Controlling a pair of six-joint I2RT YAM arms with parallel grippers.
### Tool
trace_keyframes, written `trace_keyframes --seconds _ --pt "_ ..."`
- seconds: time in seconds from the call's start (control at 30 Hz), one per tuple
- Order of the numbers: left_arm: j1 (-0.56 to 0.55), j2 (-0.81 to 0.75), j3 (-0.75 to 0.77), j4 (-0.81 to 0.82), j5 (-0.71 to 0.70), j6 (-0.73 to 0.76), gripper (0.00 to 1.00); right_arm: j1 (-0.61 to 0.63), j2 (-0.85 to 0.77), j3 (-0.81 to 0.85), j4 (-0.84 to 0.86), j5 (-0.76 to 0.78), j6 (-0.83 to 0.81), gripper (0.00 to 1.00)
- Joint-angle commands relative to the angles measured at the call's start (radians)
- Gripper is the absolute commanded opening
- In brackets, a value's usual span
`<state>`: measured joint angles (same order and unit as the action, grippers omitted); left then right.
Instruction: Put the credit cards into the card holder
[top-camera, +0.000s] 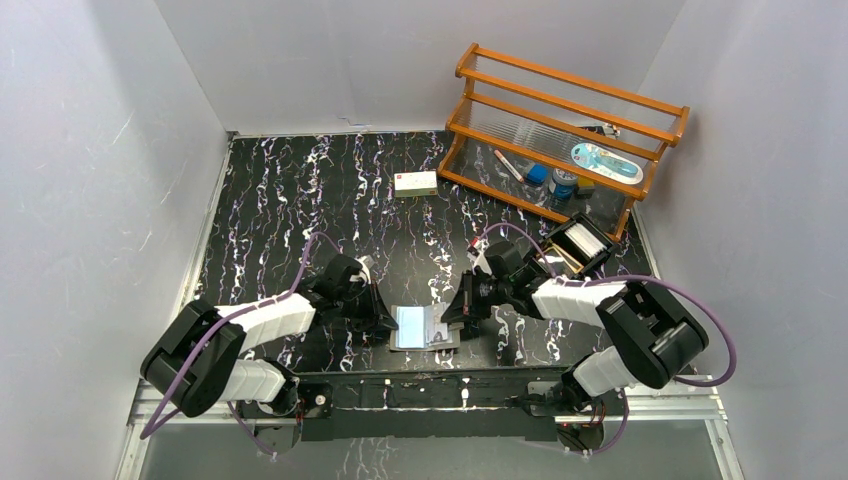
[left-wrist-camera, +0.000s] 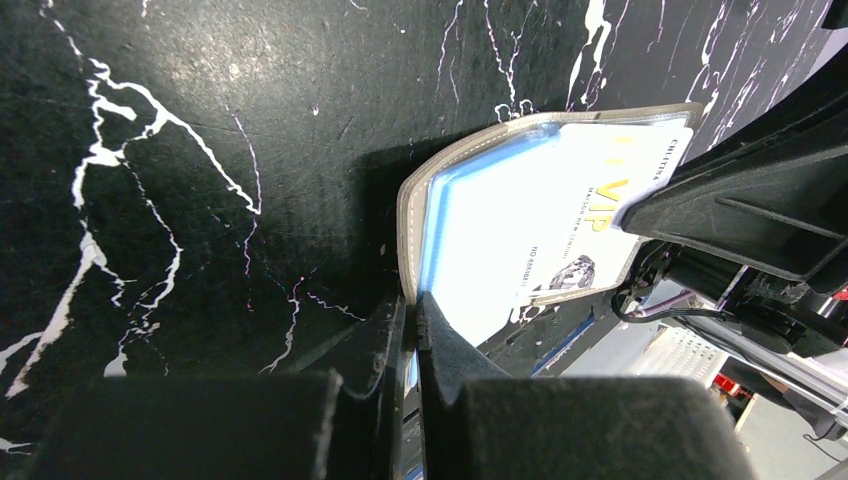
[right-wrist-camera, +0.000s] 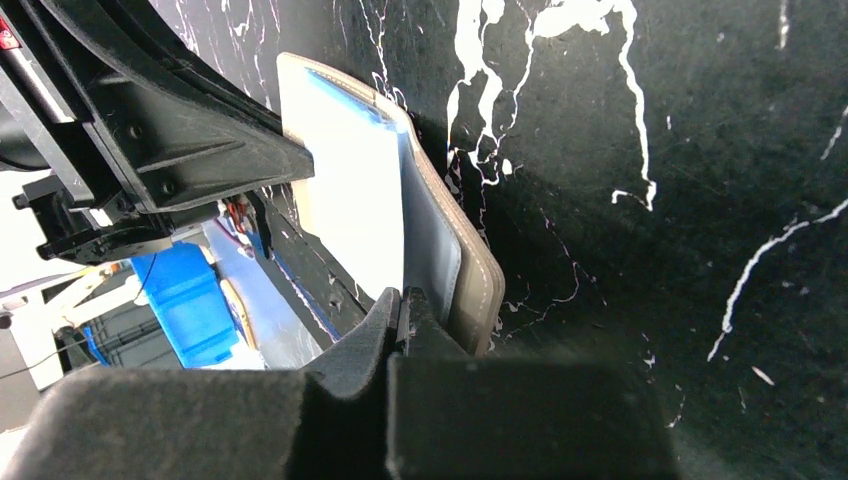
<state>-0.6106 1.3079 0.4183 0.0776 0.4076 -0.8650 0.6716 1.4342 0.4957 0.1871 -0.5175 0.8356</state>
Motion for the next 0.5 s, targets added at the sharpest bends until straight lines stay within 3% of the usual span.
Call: trace_keyframes --seconds 0.0,0.47 --pt "0.003 -0.021 -0.014 -0.01 -0.003 0.0 0.0 -0.004 0.021 -0.014 0.107 -0.054 0.01 0.0" --pt "0.003 -0.021 -0.026 0.004 -0.003 -0.011 0.0 -0.003 0.008 -0.014 0.117 -0.056 0.035 0.0"
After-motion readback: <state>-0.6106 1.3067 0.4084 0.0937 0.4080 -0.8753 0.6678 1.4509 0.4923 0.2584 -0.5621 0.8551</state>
